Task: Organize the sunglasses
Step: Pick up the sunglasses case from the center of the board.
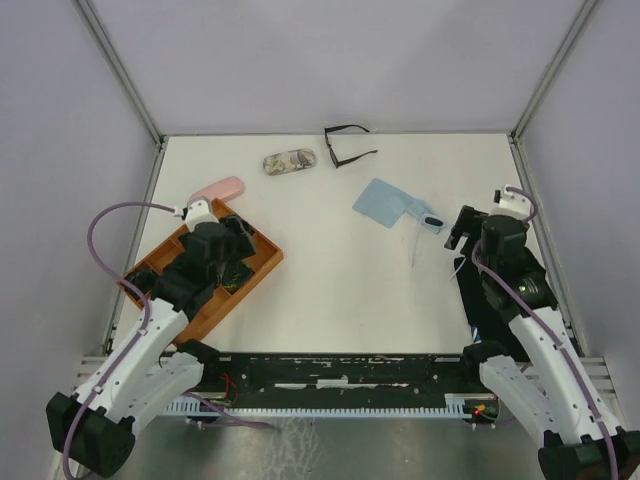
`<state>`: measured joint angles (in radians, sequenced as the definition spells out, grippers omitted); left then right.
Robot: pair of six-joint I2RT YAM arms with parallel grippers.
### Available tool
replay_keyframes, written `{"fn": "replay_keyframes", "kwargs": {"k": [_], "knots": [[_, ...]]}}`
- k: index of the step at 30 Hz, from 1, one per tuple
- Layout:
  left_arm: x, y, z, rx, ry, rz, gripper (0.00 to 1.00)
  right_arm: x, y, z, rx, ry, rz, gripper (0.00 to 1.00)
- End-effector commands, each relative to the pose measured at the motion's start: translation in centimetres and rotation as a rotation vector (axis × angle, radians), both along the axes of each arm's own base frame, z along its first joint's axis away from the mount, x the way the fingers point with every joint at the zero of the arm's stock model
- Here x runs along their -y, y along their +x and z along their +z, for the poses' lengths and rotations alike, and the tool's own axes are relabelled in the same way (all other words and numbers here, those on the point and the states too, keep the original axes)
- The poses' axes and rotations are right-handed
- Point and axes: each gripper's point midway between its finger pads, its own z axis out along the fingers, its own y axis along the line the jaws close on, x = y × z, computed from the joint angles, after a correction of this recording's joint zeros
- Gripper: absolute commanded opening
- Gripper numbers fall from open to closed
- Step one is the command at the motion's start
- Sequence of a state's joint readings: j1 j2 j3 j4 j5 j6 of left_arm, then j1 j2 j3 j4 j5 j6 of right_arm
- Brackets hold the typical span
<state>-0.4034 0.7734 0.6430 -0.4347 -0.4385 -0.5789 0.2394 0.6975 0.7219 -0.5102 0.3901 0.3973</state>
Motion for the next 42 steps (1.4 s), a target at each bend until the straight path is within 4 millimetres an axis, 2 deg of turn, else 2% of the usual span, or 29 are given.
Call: {"fn": "replay_keyframes", "kwargs": {"k": [1, 7, 13, 16, 19, 24, 27, 30, 33, 35, 38, 39, 42], "knots": [[1.2, 1.9, 3.3, 0.042, 0.006, -0.073, 0.95, -0.5, 1.8, 2.2, 0.01, 0.086, -0.002, 0.94], [1.0, 3.6, 5.3, 0.058, 0.067, -0.079, 0.98, -0.5, 3.5, 2.0, -0.06, 0.129, -0.023, 0.98], [1.4, 5.3, 7.0, 0.071, 0.14, -0.13, 0.99, -0.9, 4.1, 1.3, -0.113, 0.174, -0.024, 0.99], [2.7, 6.8, 7.7, 0.064, 0.183, -0.219, 0.99, -2.1, 4.1, 0.9, -0.147, 0.169, 0.069, 0.99], [5.0, 8.7, 8.0, 0.047, 0.216, -0.356, 1.0, -3.5, 3.8, 0.1, -0.186, 0.193, 0.153, 0.99], [6.9, 12.8, 8.5, 0.035, 0.299, -0.449, 1.0, -6.7, 2.9, -0.9, -0.224, 0.29, 0.313, 0.99], [7.3, 15.6, 7.7, 0.009, 0.37, -0.467, 1.0, -7.8, 2.3, -1.5, -0.246, 0.32, 0.383, 0.99], [6.8, 18.2, 6.3, -0.051, 0.448, -0.466, 1.0, -8.1, 1.7, -2.0, -0.267, 0.313, 0.417, 0.99], [6.0, 20.5, 4.3, -0.112, 0.475, -0.538, 1.0, -8.4, 1.3, -2.0, -0.265, 0.319, 0.443, 0.99], [4.4, 21.9, 2.9, -0.147, 0.474, -0.566, 1.0, -8.8, 1.2, -2.0, -0.263, 0.33, 0.463, 0.99], [2.9, 23.6, 2.3, -0.155, 0.491, -0.594, 1.0, -9.2, 1.2, -2.2, -0.27, 0.339, 0.483, 0.99], [2.8, 24.1, 2.2, -0.15, 0.5, -0.612, 1.0, -9.3, 1.3, -2.2, -0.27, 0.34, 0.485, 0.99], [4.1, 25.5, 1.8, -0.121, 0.518, -0.722, 1.0, -9.5, 1.4, -2.7, -0.283, 0.34, 0.497, 0.99]]}}
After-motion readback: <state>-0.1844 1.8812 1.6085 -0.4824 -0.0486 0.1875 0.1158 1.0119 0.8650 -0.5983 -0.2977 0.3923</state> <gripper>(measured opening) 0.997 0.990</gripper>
